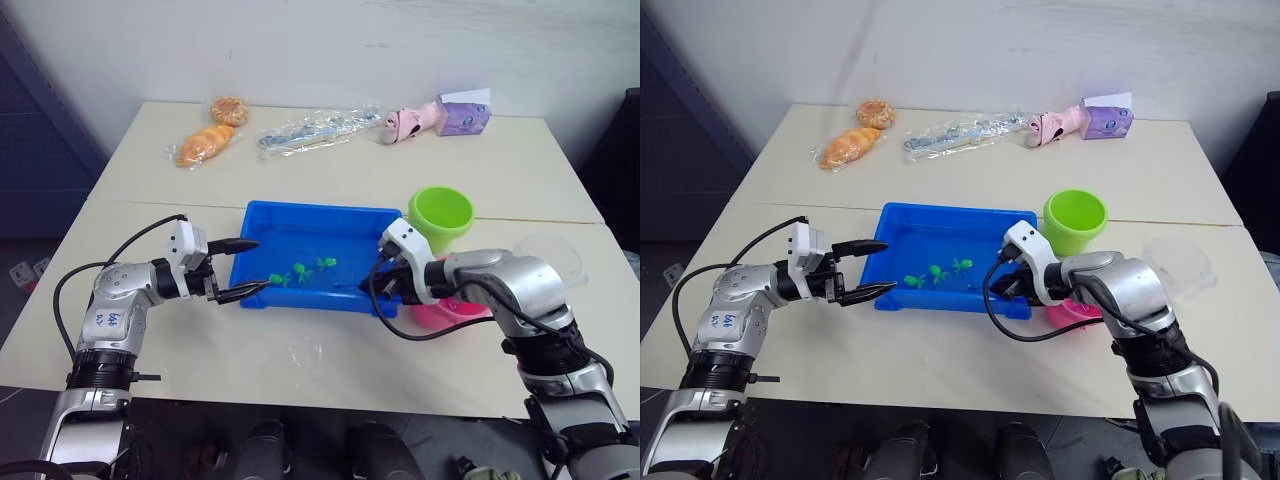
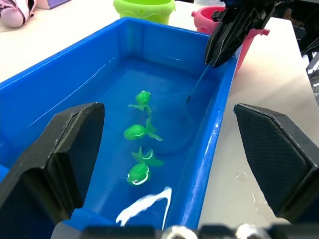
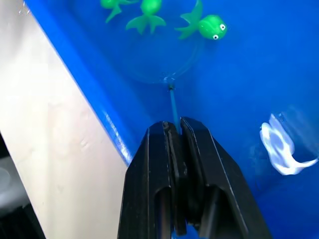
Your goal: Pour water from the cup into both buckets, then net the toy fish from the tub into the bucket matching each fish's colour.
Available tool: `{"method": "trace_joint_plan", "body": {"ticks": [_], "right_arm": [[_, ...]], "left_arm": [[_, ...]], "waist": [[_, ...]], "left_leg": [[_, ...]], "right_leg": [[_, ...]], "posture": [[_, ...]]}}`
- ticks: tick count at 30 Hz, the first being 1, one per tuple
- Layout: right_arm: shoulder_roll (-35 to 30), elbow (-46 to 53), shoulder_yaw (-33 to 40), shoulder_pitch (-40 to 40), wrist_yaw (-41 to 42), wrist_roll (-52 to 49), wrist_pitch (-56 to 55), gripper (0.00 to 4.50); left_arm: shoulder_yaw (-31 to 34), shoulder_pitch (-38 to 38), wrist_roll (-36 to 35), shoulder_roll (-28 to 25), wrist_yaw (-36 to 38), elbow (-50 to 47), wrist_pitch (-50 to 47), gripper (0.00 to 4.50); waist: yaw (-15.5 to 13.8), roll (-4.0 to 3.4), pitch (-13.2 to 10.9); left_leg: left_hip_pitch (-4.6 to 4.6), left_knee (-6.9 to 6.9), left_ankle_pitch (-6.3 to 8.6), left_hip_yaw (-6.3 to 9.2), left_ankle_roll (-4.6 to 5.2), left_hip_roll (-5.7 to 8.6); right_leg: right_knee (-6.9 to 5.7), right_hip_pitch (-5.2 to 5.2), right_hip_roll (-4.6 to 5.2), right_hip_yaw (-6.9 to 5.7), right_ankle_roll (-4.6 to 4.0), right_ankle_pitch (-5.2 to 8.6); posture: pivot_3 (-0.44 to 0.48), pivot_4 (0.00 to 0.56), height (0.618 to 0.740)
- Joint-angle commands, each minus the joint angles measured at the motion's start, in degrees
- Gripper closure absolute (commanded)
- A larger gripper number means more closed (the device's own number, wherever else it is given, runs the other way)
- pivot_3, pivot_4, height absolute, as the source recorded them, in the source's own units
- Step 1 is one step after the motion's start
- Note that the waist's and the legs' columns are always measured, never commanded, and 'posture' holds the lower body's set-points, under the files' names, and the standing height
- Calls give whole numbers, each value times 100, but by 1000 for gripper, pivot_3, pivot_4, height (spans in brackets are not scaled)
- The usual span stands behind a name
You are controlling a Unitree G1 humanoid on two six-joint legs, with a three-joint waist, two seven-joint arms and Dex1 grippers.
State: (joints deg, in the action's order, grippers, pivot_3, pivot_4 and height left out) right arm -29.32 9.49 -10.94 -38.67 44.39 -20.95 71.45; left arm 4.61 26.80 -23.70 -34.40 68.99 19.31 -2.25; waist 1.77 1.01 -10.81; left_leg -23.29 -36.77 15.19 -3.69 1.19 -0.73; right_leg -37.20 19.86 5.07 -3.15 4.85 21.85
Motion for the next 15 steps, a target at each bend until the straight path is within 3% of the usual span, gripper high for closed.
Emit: {"method": "trace_joint_plan", "body": {"ticks": [1, 15], "right_arm": [[79, -44, 13, -91, -127, -72, -46, 4500], [683, -235, 160, -103, -647, -54, -696, 4500]], "left_arm": [[198, 87, 14, -152, -4, 18, 121, 27], [372, 267, 69, -504, 69, 548, 296, 27]], "waist": [[1, 0, 0], [-2, 0, 0]], "left_leg": [[0, 2, 0, -1, 0, 0], [-15, 30, -10, -13, -14, 5]], "right_leg": [[0, 1, 0, 0, 0, 0], [-28, 34, 2, -1, 0, 0]], "posture": [[0, 150, 740], [0, 150, 740]]}}
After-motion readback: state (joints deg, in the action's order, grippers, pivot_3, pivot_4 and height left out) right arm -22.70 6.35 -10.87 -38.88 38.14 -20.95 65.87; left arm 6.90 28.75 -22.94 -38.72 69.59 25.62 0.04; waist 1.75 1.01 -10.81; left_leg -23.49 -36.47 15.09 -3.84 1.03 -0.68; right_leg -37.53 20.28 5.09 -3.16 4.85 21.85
